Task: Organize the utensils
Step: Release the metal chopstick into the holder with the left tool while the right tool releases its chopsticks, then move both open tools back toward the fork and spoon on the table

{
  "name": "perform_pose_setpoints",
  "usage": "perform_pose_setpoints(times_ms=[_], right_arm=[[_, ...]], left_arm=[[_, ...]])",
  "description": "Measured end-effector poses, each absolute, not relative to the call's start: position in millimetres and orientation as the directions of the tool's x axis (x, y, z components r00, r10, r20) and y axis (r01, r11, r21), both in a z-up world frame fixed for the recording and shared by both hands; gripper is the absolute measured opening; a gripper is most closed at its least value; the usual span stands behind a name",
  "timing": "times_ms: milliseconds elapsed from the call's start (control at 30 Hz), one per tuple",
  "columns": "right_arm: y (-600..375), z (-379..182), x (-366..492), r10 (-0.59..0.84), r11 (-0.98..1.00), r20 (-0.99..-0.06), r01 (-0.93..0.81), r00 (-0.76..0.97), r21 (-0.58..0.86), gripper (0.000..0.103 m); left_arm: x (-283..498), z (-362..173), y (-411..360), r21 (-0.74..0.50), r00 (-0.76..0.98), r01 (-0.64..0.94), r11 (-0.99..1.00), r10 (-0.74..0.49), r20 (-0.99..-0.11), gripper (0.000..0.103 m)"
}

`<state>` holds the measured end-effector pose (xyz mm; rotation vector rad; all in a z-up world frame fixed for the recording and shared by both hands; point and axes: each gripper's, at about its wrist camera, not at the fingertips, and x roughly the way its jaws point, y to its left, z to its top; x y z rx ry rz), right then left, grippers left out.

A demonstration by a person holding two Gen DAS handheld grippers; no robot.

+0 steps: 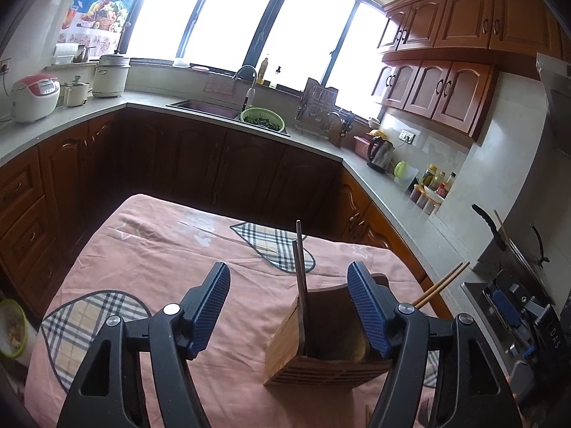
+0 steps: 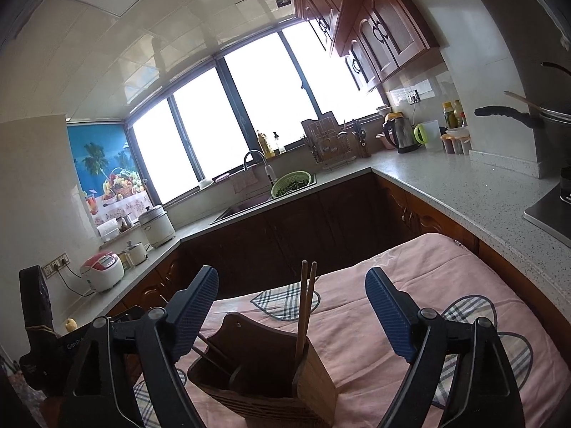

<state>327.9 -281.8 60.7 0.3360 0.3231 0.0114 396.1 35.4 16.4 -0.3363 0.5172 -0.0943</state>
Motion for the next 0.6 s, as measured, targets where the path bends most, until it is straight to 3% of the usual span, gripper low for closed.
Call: perform_pose_setpoints(times_ms=[100, 167, 600], right_arm=[[-283.5, 56.6, 320.5, 0.075, 0.941, -0.324, 0.041, 0.943, 0.337, 0.097], [-283.3, 55.0, 314.4, 0.076, 0.941, -0.329, 0.042, 0.941, 0.336, 0.103], [-277.7, 47.7, 264.7, 0.091, 0.937, -0.363, 0.043, 0.927, 0.346, 0.103]], left_arm=[[379.9, 16.5, 38.7, -0.325, 0.866, -0.007, 0.946, -0.157, -0.475, 0.084], [368.4, 17.1, 40.2, -0.321, 0.867, -0.014, 0.947, -0.149, -0.476, 0.085], [300.0, 17.0, 46.7, -0.318, 0.836, -0.026, 0.948, -0.154, -0.527, 0.087]])
